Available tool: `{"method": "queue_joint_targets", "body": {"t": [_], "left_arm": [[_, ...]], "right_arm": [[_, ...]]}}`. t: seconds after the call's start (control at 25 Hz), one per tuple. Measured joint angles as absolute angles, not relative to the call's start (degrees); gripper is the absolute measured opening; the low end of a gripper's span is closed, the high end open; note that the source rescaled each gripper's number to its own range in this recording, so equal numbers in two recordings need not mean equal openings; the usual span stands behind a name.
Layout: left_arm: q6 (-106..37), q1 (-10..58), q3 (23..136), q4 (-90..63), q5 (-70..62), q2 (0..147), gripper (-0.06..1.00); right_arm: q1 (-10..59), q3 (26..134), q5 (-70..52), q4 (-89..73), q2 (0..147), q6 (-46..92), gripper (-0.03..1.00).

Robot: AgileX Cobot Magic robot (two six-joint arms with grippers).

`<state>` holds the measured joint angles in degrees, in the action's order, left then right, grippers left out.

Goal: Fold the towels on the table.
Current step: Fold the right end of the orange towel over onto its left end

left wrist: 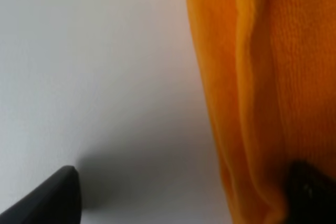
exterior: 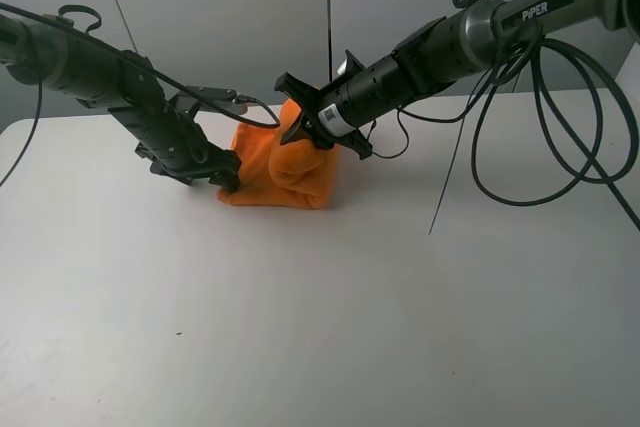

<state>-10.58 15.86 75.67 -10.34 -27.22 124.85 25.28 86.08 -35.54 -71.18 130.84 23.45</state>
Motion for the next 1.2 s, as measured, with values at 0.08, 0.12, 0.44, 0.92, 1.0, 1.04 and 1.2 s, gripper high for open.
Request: {"method": "queue_joint_targets", "body": {"t": [0.08, 0.12, 0.44, 0.92, 1.0, 1.04, 1.2], "left_arm": [[-10.58, 15.86, 75.67, -10.34, -27.22, 124.85, 1.0], [-10.58, 15.86, 75.67, -10.34, -27.22, 124.85, 1.0], [-10.58, 15.86, 75.22, -7.17, -29.31, 121.58, 1.0], [-5.03, 10.36, 74.97, -1.54, -31.06, 105.44, 1.0], [-4.06, 8.78, 74.97, -1.21, -31.33, 102.76, 1.0], [-3.7, 8.02, 74.97, -1.21, -31.71, 101.37, 1.0], [-3.32, 6.24, 74.97, -1.11, -33.47, 97.36, 1.0]], "right_arm": [[25.28, 86.32, -35.54, -70.52, 131.52, 22.65, 0.06], [25.28, 86.4, -35.71, -70.1, 131.99, 21.93, 0.06], [25.28, 86.45, -36.29, -70.3, 133.45, 20.71, 0.06], [25.28, 86.53, -36.95, -71.04, 133.53, 21.63, 0.08], [25.28, 86.53, -37.85, -72.96, 133.66, 23.54, 0.21], [25.28, 86.53, -38.74, -74.29, 133.66, 25.16, 0.33], [25.28, 86.53, -41.88, -80.73, 132.75, 30.94, 0.85]]}}
